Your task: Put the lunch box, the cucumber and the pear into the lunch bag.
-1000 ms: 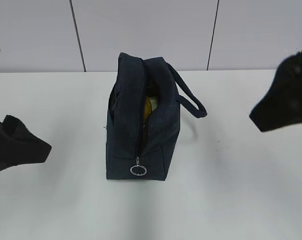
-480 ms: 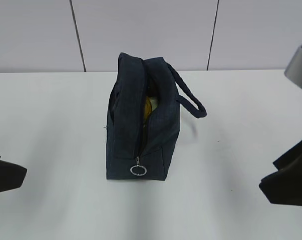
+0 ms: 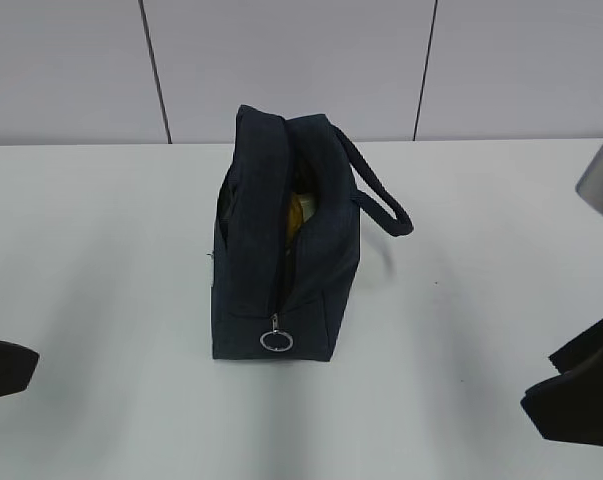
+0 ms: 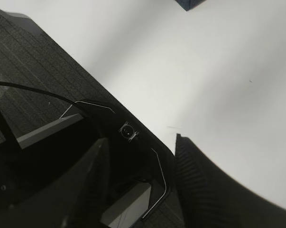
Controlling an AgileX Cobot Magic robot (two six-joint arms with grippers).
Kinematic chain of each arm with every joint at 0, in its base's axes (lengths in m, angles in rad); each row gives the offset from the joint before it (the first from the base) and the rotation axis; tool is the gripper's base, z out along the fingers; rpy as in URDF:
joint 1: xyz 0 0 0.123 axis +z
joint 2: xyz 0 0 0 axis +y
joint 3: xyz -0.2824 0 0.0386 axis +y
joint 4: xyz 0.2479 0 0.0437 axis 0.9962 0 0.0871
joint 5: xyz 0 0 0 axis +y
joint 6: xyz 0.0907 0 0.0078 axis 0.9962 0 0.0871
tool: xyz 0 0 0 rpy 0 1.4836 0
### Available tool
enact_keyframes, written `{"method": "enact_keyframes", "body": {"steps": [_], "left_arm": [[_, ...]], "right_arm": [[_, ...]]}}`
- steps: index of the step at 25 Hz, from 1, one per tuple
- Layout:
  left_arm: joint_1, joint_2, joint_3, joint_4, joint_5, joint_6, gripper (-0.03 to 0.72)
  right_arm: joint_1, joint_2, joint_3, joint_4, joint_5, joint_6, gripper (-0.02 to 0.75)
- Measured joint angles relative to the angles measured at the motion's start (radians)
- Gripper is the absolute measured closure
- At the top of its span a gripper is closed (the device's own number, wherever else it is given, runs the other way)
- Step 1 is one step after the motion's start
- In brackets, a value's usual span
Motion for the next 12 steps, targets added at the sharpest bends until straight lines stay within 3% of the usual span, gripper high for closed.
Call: {"method": "enact_keyframes", "body": {"steps": [12], "left_arm": [[0.000,0.000,0.000,0.004,-0.091,0.005,0.410]], "right_arm": [[0.000,0.000,0.000,0.112,-0.022,0.008,0.379]]}}
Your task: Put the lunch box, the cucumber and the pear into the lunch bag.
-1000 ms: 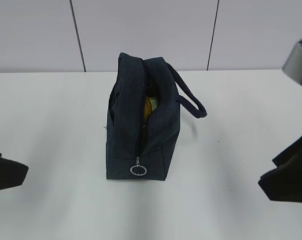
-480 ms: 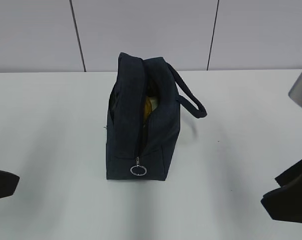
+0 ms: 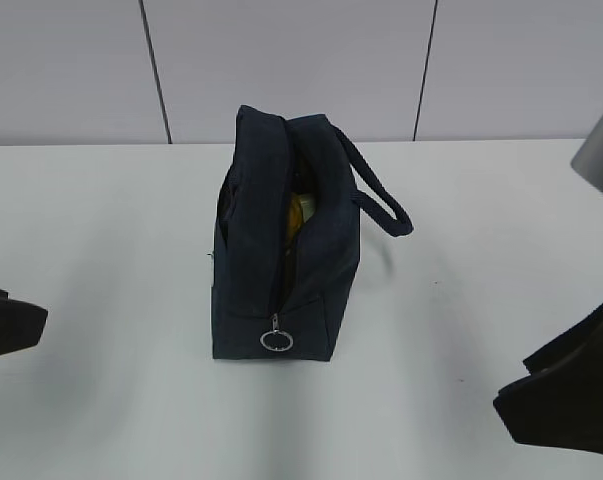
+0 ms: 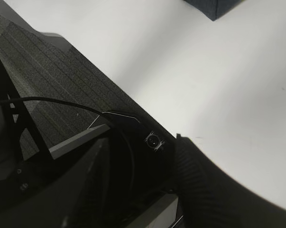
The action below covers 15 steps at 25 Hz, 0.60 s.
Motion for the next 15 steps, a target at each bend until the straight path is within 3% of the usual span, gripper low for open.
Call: {"method": "enact_keyframes", "body": {"steps": [8,15], "left_arm": [[0.000,0.005,0.000,-0.001,-0.174,0.072,0.413],[-0.023,0.119,0.000,-0.010,-0.281,0.164,0.413]], "right_arm": [[0.000,-0.002,0.051,0.032,-0.092,-0.150,0.379],[0.000,-0.002,0.185,0.217,-0.292,-0.437,0.380]]}}
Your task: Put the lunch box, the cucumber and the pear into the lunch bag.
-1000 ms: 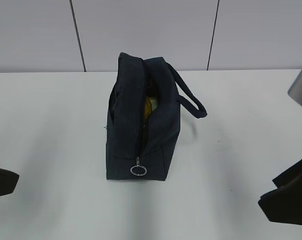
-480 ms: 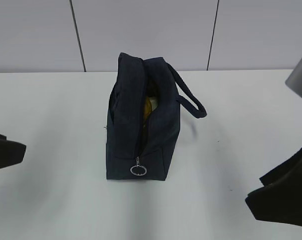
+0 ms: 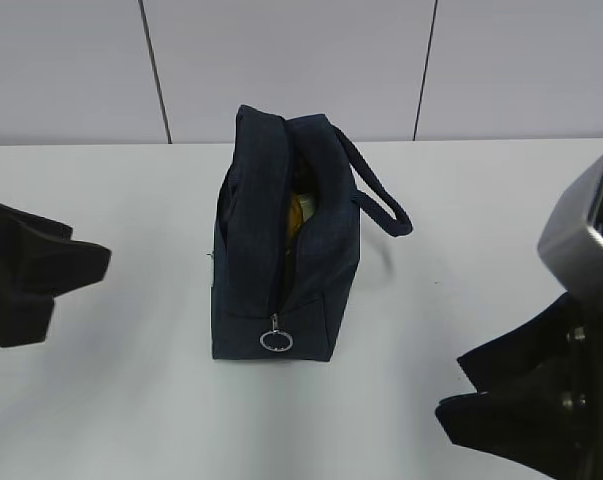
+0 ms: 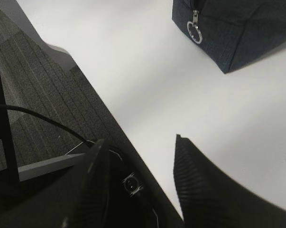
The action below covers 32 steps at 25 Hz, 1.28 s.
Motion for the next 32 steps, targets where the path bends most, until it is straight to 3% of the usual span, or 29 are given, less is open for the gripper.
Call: {"method": "enact_keyframes", "body": {"steps": [6,11,15,20,22,25,28,31,32], "left_arm": [[-0.103,0.156,0.000,0.000,-0.157,0.023,0.413],[-0.123,0.298,0.000,-0.003,-0.264,0.024,0.413],[-0.124,0.347,0.000,-0.009,-0.338,0.024,0.413],[-0.124,0.349,0.000,-0.016,-0.394,0.024,0.413],[-0.124,0.349,0.000,-0.019,-0.394,0.024,0.413],[-0.125,0.349,0.000,-0.019,-0.394,0.024,0.413],[-0.125,0.349,0.000,-0.020,-0.394,0.024,0.413],[-0.125,0.349,0.000,-0.021,-0.382,0.024,0.413],[-0.125,0.349,0.000,-0.022,-0.377,0.024,0.413]], "right_arm": [[0.000,0.000,0.072,0.087,-0.138,-0.164,0.380],[0.000,0.000,0.100,0.163,-0.224,-0.194,0.380],[0.000,0.000,0.148,0.316,-0.314,-0.301,0.380],[0.000,0.000,0.192,0.651,-0.384,-0.535,0.380],[0.000,0.000,0.195,0.734,-0.393,-0.596,0.380],[0.000,0.000,0.195,0.730,-0.374,-0.637,0.380],[0.000,0.000,0.195,0.646,-0.324,-0.640,0.381],[0.000,0.000,0.194,0.491,-0.270,-0.549,0.381],[0.000,0.006,0.189,0.391,-0.240,-0.472,0.381]]}}
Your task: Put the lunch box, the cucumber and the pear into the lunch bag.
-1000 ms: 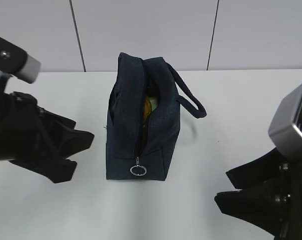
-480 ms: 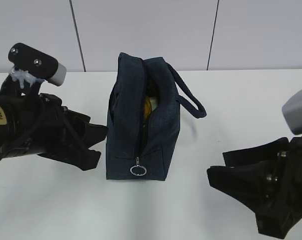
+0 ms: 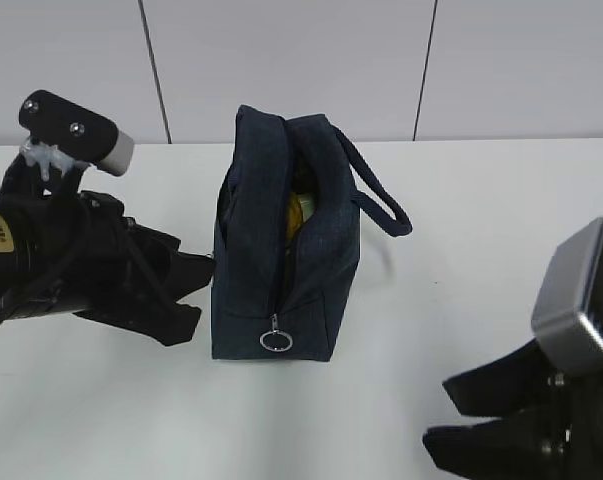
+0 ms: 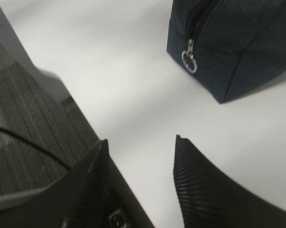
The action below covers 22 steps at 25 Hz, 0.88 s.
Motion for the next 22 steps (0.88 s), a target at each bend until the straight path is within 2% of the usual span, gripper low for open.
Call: {"method": "enact_keyframes", "body": {"steps": [4,5,8,10,11,14,22], "left_arm": [[0.000,0.000,0.000,-0.001,0.001,0.000,0.413],[0.000,0.000,0.000,-0.001,0.001,0.000,0.413],[0.000,0.000,0.000,-0.002,0.001,0.000,0.412],[0.000,0.000,0.000,-0.003,0.001,0.000,0.412],[0.000,0.000,0.000,-0.003,0.001,0.000,0.412],[0.000,0.000,0.000,-0.003,-0.004,0.000,0.412],[0.000,0.000,0.000,-0.004,-0.050,0.000,0.412]], "right_arm": [[0.000,0.060,-0.059,-0.379,0.123,0.356,0.381],[0.000,0.084,-0.081,-0.510,0.156,0.482,0.381],[0.000,0.118,-0.126,-0.809,0.184,0.785,0.381],[0.000,0.122,-0.138,-0.934,0.165,0.957,0.381],[0.000,0.122,-0.140,-0.969,0.136,1.008,0.381],[0.000,0.122,-0.140,-0.981,0.020,1.082,0.381],[0.015,0.122,-0.031,-0.981,-0.302,1.092,0.381]]}}
